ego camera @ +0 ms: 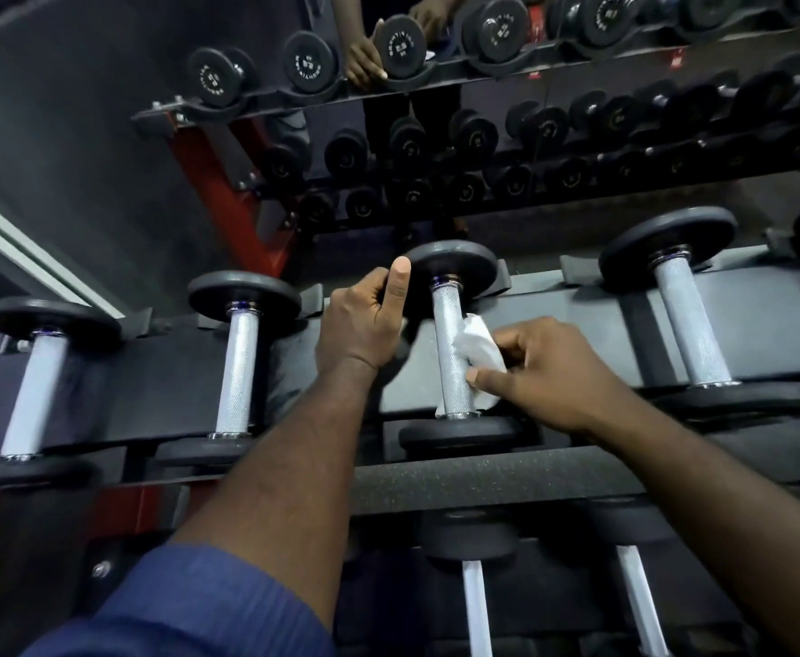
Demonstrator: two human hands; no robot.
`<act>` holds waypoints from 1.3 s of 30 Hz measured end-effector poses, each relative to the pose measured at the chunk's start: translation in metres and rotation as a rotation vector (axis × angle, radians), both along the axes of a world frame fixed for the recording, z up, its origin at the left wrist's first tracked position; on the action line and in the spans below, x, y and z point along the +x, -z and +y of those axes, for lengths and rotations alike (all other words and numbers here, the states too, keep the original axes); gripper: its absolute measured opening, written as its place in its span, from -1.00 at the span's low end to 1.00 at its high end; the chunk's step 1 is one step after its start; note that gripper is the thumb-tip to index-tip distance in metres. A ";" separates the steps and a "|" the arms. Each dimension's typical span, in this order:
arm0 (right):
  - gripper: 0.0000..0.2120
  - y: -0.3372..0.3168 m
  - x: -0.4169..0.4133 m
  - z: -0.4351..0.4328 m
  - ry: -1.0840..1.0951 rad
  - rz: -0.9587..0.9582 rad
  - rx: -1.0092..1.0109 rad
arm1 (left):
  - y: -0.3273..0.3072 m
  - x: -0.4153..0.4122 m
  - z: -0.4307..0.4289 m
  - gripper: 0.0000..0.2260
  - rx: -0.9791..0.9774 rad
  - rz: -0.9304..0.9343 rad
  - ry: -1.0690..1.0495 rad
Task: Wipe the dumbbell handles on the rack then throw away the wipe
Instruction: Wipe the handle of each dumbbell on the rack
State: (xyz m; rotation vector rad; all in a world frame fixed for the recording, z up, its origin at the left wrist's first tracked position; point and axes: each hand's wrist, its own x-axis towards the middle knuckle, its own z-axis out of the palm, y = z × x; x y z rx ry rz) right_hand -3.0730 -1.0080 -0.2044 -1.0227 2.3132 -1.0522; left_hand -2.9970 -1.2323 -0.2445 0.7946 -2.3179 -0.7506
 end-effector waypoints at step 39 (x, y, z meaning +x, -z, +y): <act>-0.65 0.001 -0.016 -0.021 0.146 -0.319 -0.259 | -0.005 0.000 0.005 -0.49 -0.001 0.020 -0.017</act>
